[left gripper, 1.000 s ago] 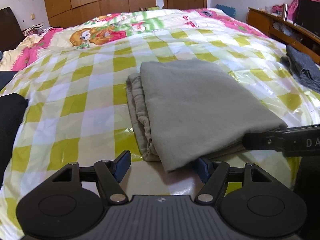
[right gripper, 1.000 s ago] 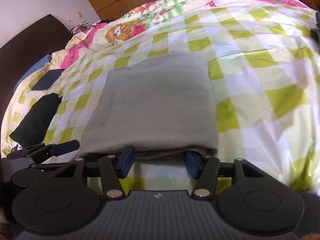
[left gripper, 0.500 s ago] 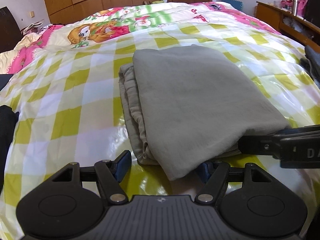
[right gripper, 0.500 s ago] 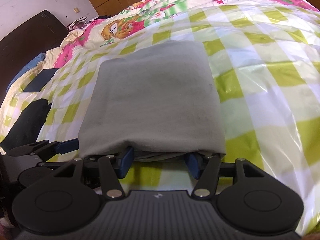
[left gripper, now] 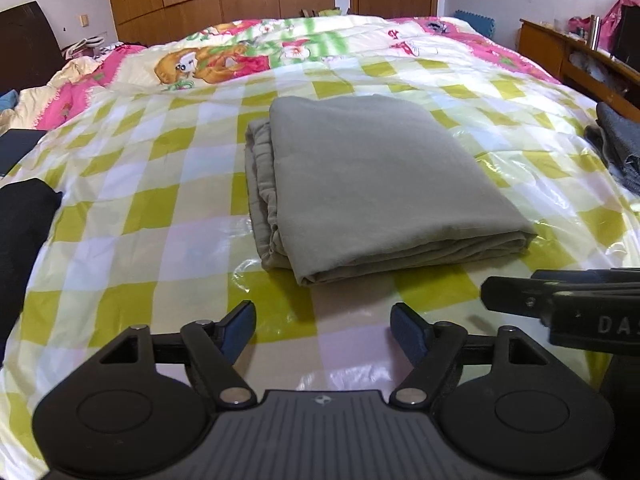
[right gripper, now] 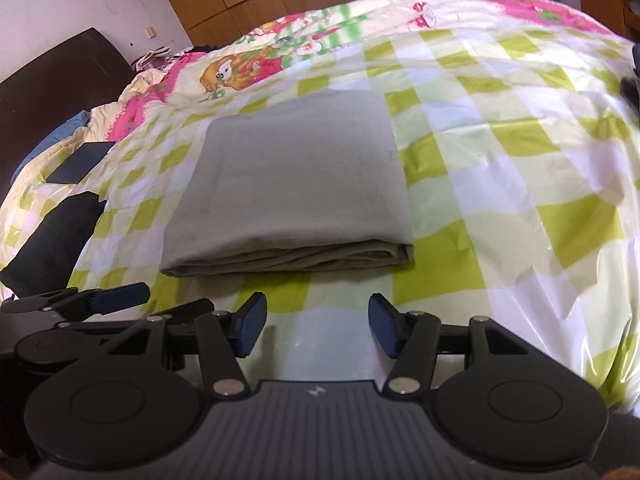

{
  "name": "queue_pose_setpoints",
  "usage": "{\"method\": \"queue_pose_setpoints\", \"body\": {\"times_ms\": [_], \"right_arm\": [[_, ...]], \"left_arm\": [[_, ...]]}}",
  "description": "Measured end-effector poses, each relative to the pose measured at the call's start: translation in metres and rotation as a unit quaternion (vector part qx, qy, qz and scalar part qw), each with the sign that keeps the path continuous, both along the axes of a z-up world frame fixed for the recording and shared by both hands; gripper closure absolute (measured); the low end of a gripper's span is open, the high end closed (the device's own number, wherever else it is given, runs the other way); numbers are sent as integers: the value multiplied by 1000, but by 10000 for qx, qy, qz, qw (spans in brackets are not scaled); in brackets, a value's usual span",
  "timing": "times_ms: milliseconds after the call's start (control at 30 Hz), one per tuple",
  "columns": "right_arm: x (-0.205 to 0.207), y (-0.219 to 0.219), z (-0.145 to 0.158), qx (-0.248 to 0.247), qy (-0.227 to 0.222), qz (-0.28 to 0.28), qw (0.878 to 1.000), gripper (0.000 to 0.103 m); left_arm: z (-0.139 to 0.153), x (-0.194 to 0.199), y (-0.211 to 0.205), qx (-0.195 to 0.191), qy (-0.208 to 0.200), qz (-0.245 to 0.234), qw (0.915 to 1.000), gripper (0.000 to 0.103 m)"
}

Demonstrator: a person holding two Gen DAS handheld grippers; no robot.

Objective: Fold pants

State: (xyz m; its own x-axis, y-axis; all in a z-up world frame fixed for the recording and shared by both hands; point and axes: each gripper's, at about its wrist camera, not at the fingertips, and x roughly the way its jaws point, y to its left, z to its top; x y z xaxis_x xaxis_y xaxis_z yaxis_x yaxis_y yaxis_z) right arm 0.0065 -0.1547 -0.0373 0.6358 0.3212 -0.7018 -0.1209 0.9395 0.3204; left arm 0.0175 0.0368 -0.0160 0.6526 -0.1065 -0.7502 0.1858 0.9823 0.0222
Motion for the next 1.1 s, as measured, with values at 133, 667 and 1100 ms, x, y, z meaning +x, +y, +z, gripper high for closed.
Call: {"method": "queue_pose_setpoints", "body": {"times_ms": [133, 667, 1100], "right_arm": [[-10, 7, 1, -54, -36, 118, 9999, 45], [-19, 6, 6, 34, -122, 95, 9999, 43], [-18, 6, 1, -134, -30, 15, 9999, 42]], "left_arm": [[3, -7, 3, 56, -55, 109, 9999, 10], [12, -21, 6, 208, -324, 313, 9988, 0], [11, -23, 10, 133, -282, 404, 9987, 0]]}}
